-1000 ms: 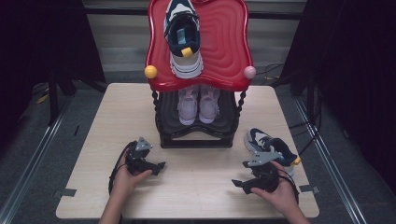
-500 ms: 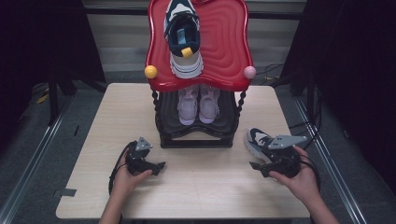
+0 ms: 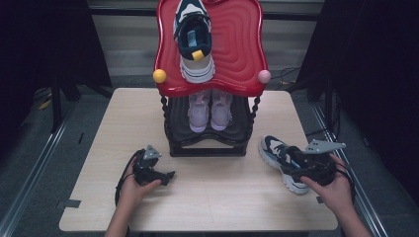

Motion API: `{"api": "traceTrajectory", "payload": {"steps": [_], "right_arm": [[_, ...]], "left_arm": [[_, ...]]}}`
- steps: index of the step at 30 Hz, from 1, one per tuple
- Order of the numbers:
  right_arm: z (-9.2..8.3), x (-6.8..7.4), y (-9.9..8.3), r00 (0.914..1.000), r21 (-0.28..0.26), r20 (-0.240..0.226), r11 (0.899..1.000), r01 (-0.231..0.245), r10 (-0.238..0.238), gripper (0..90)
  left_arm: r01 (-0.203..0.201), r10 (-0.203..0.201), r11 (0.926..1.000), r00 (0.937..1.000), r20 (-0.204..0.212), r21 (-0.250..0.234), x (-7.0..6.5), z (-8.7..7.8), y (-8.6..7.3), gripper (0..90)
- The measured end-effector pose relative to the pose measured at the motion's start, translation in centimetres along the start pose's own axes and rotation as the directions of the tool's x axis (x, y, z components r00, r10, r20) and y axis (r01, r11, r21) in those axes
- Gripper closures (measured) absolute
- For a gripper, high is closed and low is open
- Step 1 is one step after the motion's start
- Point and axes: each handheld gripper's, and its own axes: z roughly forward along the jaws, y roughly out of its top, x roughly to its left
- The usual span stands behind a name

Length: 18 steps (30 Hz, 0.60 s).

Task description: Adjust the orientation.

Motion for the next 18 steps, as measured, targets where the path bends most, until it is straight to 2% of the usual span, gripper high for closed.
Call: {"api": "traceTrajectory", "payload": {"steps": [3,5,8,12,14,18], "right_arm": [[0.4,-0.2,-0.5,0.9998,-0.004,-0.015,1.0,-0.014,0.014,27.0],[0.8,-0.1,-0.7,1.0,0.023,-0.004,1.0,0.009,-0.008,31.4],[1.4,0.0,-0.8,0.9999,0.036,0.006,0.999,0.009,-0.009,38.5],[1.7,0.0,-0.7,0.9992,0.044,0.039,0.999,-0.002,0.0,54.2],[1.7,-0.2,-0.7,0.9983,0.041,0.057,0.999,-0.016,0.013,67.2],[1.6,-0.4,-0.7,0.9959,0.023,0.067,0.998,-0.062,0.06,75.9]], "left_arm": [[0.0,0.0,1.0,1.0,0.001,0.0,0.0,0.0,0.0,0.6],[0.0,0.0,1.0,1.0,0.003,0.001,0.0,0.0,0.0,0.6],[-0.001,0.001,1.0,1.0,0.003,0.001,0.0,0.0,0.0,0.6],[-0.001,0.001,1.0,1.0,0.004,0.002,0.0,0.0,0.0,0.6],[-0.001,0.001,1.0,1.0,0.004,0.002,0.0,0.0,0.0,0.5],[-0.001,0.001,1.0,1.0,0.004,0.002,0.0,0.0,0.0,0.5]]}}
